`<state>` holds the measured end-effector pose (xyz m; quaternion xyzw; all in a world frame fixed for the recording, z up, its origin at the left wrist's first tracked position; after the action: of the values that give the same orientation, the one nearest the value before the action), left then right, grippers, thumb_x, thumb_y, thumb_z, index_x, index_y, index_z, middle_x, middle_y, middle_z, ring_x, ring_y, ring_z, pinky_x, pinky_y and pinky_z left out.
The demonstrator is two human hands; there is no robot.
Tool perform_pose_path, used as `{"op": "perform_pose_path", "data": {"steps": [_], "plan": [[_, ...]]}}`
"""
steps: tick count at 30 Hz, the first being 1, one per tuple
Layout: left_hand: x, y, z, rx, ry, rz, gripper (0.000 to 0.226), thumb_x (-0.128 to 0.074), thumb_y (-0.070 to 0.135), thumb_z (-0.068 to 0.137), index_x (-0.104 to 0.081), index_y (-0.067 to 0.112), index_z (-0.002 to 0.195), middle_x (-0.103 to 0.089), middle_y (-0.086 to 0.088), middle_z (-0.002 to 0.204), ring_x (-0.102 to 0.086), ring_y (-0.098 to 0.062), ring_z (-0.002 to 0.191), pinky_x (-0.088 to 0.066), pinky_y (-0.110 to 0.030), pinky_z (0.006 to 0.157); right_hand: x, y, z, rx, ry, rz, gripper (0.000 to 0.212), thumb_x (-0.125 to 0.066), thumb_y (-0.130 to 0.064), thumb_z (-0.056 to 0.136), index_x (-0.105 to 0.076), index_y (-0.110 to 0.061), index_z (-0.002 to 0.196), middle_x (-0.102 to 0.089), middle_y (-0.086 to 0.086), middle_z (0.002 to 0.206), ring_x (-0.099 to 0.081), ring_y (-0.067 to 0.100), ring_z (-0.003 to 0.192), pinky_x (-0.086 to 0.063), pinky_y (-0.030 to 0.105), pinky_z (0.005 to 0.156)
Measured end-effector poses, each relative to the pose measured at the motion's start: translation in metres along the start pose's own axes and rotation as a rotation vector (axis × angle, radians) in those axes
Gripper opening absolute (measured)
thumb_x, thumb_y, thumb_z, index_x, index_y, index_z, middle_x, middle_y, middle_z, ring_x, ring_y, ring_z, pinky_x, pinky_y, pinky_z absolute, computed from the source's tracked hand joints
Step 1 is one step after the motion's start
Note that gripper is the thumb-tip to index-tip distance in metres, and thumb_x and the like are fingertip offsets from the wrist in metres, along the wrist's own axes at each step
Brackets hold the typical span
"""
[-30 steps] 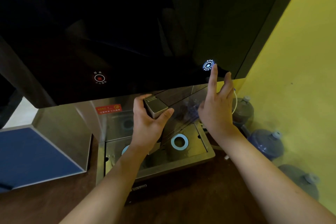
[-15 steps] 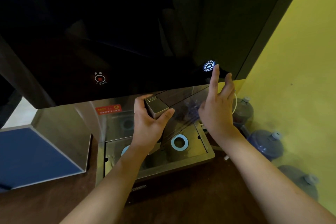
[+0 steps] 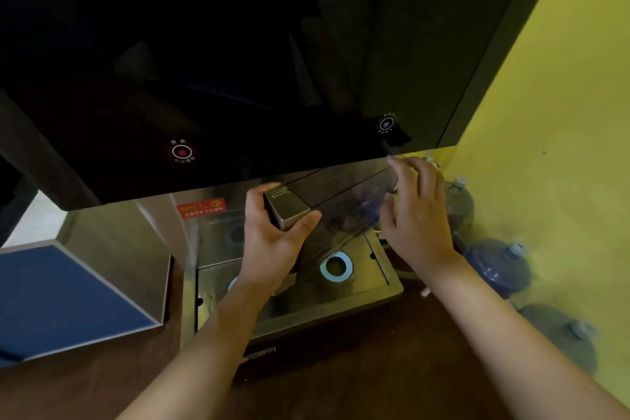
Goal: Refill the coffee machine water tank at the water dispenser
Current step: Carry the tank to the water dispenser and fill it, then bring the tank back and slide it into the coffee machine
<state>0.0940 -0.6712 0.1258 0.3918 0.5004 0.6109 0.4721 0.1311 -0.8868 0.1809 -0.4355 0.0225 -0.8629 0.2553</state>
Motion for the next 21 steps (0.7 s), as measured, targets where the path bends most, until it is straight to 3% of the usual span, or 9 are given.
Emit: {"op": "perform_pose_path", "data": {"steps": [2,4,9,13,15,17,21], "plan": [[0.005,-0.001,-0.006,0.01,-0.018,-0.018,0.061,-0.079,0.004,0.079,-0.041,0.011,0.127,-0.06,-0.007,0.11,-0.069,-0.01,0.098,-0.058,-0.022,0.075,-0.005,-0.002,-0.006,0.099,-0.108,0.026,0.049,-0.059,-0.012,0.09,-0.046,-0.006,0.137,-0.045,0.014,0.133,-0.043,0.03,0.127,-0.041,0.043,0.106],[0.012,-0.001,-0.012,0.02,-0.029,-0.027,0.066,-0.08,0.012,0.075,-0.042,0.01,0.128,-0.061,-0.01,0.111,-0.069,-0.02,0.101,-0.061,-0.03,0.076,-0.014,-0.005,-0.011,0.174,-0.256,0.05,0.054,-0.06,-0.021,0.093,-0.041,-0.008,0.142,-0.041,0.011,0.141,-0.038,0.026,0.134,-0.038,0.04,0.111],[0.031,-0.001,-0.035,0.039,-0.044,0.047,0.065,-0.086,0.021,0.075,-0.046,0.012,0.126,-0.066,-0.001,0.106,-0.07,-0.023,0.1,-0.06,-0.048,0.085,-0.034,-0.033,-0.019,0.323,-0.52,0.024,0.074,-0.059,-0.037,0.094,-0.022,-0.014,0.154,-0.022,0.006,0.16,-0.02,0.023,0.148,-0.019,0.033,0.12],[0.053,-0.004,-0.054,0.022,-0.05,0.137,0.065,-0.084,0.028,0.074,-0.047,0.009,0.124,-0.063,-0.009,0.103,-0.069,-0.031,0.092,-0.059,-0.054,0.078,-0.056,-0.058,-0.03,0.39,-0.753,0.032,0.078,-0.058,-0.041,0.095,-0.016,-0.02,0.157,-0.015,-0.002,0.163,-0.009,0.018,0.15,0.001,0.025,0.118],[0.07,-0.002,-0.063,0.019,-0.019,0.169,0.064,-0.086,0.026,0.073,-0.049,0.007,0.121,-0.063,-0.01,0.099,-0.069,-0.027,0.089,-0.06,-0.043,0.075,-0.069,-0.07,-0.037,0.375,-0.869,0.065,0.079,-0.058,-0.042,0.094,-0.013,-0.026,0.157,-0.015,-0.006,0.163,-0.012,0.018,0.15,-0.013,0.033,0.122],[0.09,0.0,-0.071,0.012,0.001,0.182,0.061,-0.086,0.021,0.073,-0.05,0.007,0.12,-0.064,-0.008,0.101,-0.069,-0.024,0.091,-0.057,-0.035,0.076,-0.076,-0.088,-0.04,0.324,-0.948,0.086,0.084,-0.062,-0.043,0.091,-0.011,-0.03,0.156,-0.013,-0.009,0.163,-0.018,0.015,0.149,-0.026,0.033,0.116],[0.147,0.006,-0.087,0.02,-0.01,0.183,0.06,-0.086,0.022,0.073,-0.05,0.009,0.119,-0.065,-0.008,0.107,-0.069,-0.027,0.099,-0.06,-0.044,0.08,-0.086,-0.152,-0.039,0.335,-1.007,0.097,0.083,-0.071,-0.042,0.084,-0.026,-0.028,0.153,-0.026,-0.012,0.153,-0.04,0.01,0.13,-0.036,0.021,0.096]]}}
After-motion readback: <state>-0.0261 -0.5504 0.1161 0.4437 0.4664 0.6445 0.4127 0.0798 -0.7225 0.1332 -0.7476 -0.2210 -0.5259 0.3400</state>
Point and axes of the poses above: each hand's wrist, its own z-axis towards the middle knuckle, its own x-axis out of the back of the hand, y = z × x, the point moved 8 cm from there along z, towards the middle knuckle
